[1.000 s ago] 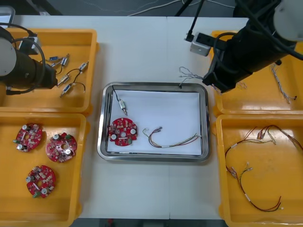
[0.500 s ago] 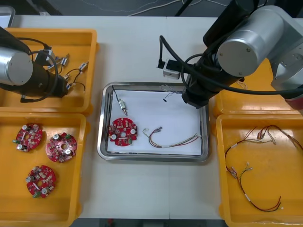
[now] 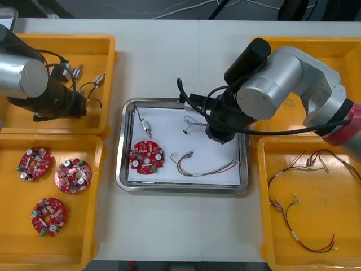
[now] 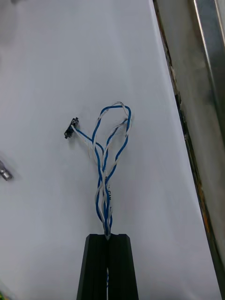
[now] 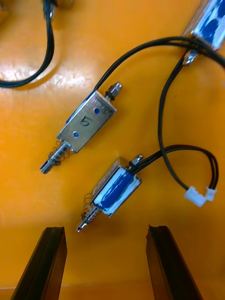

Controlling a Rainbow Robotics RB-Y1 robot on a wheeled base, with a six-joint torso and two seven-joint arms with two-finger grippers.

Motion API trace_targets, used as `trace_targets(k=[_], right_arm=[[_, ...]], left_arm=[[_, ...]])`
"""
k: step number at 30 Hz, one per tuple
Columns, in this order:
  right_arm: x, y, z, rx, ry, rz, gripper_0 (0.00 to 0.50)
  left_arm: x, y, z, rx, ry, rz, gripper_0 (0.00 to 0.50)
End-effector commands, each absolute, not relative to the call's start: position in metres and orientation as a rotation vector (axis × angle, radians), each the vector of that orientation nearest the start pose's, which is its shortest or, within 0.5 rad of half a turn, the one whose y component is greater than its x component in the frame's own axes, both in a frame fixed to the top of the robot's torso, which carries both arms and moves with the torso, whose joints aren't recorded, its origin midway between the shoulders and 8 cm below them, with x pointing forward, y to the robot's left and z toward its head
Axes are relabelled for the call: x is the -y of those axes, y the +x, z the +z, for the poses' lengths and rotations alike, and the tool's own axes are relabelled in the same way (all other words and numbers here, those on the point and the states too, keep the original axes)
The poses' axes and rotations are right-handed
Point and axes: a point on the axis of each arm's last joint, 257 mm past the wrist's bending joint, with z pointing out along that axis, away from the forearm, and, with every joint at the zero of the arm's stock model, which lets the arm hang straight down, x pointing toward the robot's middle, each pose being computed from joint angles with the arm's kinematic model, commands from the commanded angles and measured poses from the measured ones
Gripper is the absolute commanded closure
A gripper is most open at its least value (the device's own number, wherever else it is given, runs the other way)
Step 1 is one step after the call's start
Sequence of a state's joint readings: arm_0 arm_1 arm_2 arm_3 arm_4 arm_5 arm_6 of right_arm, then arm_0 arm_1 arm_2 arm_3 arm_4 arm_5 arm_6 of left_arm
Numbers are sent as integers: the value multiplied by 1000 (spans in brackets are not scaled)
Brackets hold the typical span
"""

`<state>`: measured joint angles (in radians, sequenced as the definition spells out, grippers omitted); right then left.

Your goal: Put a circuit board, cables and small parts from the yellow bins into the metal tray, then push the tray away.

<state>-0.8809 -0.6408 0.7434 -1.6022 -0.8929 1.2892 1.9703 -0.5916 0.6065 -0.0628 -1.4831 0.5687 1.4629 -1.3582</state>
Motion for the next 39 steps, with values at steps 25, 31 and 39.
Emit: trace_targets(k=[25, 31, 39], right_arm=[[57, 521, -218, -2024, -1571, -61, 0], [64, 522, -191, -2045, -1559, -62, 0], [86, 512, -148, -2127, -1556, -57, 0]], left_arm=[[-296, 584, -180, -2474, 426, 100, 0], [-299, 586, -178, -2441, 548, 147, 0], [-303, 589, -185, -2422, 653, 176, 0]])
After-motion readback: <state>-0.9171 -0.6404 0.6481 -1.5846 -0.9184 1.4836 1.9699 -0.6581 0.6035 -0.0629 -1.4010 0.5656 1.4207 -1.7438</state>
